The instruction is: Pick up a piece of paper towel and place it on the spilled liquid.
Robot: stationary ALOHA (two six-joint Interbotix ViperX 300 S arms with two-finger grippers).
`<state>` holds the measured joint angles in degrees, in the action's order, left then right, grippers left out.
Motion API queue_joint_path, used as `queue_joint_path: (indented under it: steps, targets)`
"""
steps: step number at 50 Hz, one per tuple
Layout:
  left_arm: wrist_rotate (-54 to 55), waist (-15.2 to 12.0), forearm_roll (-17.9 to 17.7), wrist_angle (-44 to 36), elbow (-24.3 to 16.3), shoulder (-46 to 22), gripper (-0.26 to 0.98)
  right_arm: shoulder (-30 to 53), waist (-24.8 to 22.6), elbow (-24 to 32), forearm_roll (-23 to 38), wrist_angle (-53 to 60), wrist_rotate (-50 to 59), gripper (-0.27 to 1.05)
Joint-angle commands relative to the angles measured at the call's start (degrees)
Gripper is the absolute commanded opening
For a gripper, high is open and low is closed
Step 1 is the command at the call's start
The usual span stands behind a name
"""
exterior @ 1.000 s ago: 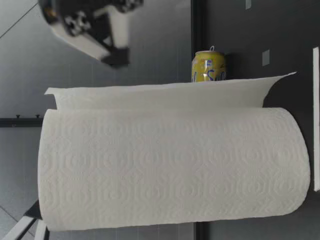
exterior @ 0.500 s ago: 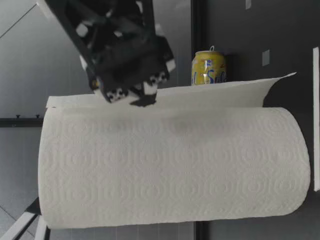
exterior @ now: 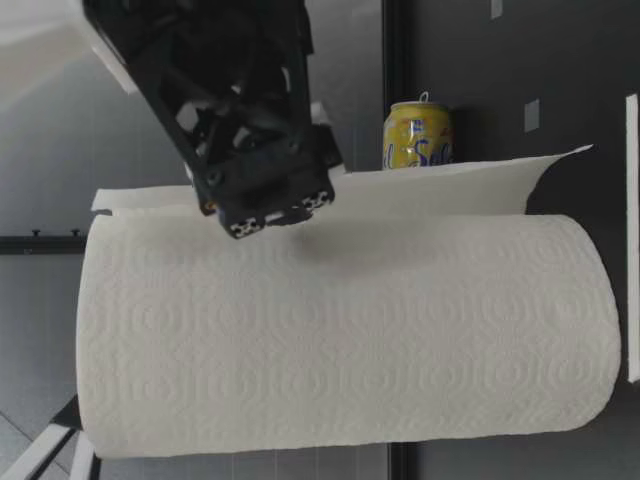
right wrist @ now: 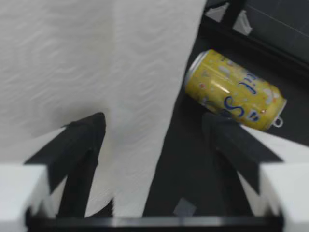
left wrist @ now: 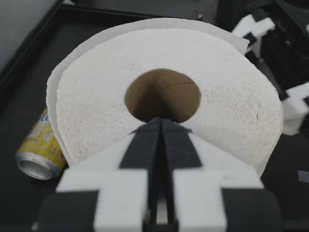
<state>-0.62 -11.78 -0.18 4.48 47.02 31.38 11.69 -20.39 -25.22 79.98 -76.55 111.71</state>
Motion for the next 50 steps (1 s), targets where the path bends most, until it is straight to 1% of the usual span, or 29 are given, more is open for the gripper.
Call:
queue_joint_path:
  steps: [1,20,27,36,43,45,50]
  targets:
    - [0.09,-0.26,0.00,0.53,0.09,-0.79,0.11,-1.14,1.32,0.62,0.44,0.00,-0.09,0.76]
    - [0.18,-0.26,0.00,0.44,0.70,-0.79,0.11,-0.88,4.57,0.35,1.32,0.00,-0.26,0.75]
    - [0.26,-0.26,0.00,0.53,0.97,-1.14,0.11,-1.05,5.10,0.18,2.55,0.00,-0.26,0.69]
    - [0.35,-0.26,-0.09,0.53,1.14,-1.32,0.11,-1.32,5.10,0.18,3.52,0.00,-0.26,0.45]
    - [0.62,-0.35,-0.18,0.88,1.23,-1.32,0.11,-1.23,5.10,-0.09,3.52,0.09,-0.26,0.20]
    - [0.62,-0.26,-0.18,1.14,1.23,-1.32,0.11,-1.41,5.01,-0.35,3.60,0.18,-0.26,0.11]
    - [0.62,-0.26,-0.18,1.76,1.32,-1.32,0.11,-1.41,4.92,-0.62,3.52,0.70,-0.26,-0.05]
